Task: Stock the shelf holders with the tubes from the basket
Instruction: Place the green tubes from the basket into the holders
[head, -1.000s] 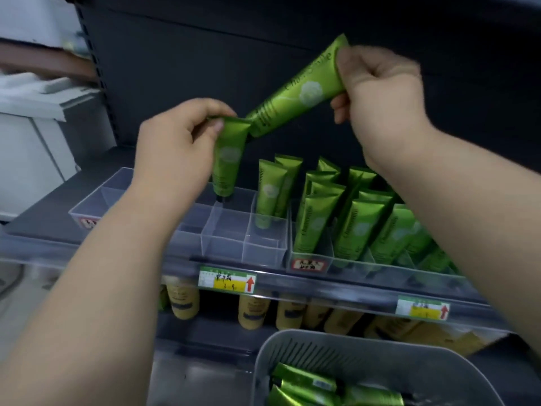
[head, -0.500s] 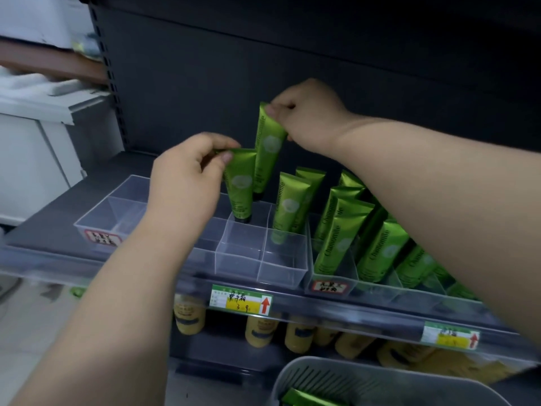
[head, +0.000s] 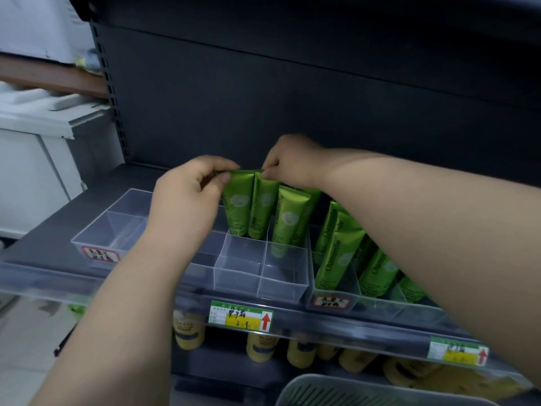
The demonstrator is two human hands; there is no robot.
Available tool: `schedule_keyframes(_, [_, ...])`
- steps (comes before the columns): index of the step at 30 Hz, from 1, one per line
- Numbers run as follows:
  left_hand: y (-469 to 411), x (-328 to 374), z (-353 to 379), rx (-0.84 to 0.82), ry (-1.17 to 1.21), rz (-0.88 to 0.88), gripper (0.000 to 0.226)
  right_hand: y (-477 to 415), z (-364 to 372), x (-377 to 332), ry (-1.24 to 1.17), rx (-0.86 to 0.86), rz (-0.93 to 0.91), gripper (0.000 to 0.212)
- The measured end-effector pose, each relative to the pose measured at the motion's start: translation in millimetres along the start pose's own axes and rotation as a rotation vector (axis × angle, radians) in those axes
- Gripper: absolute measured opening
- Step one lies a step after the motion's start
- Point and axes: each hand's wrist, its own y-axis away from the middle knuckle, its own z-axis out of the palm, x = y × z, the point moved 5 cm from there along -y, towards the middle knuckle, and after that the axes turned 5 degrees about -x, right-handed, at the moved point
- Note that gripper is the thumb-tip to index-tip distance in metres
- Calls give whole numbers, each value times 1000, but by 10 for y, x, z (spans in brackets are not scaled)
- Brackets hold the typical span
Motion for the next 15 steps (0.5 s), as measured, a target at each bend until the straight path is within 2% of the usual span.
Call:
schedule_keyframes(4, [-24, 0, 5, -9, -7, 11, 32, -10, -25, -61, 23, 23, -28, 24])
schedule_keyframes(8, [-23, -46, 141, -103, -88, 6, 30, 58, -141, -20, 38, 82, -2, 41])
schedule_keyframes(11, [4, -121, 260, -184, -257, 6, 40, 130, -173, 28, 27, 95, -16, 37])
schedule_keyframes(15, [17, -95, 277, -192, -318, 40, 51, 252, -171, 96, -10, 105, -3, 43])
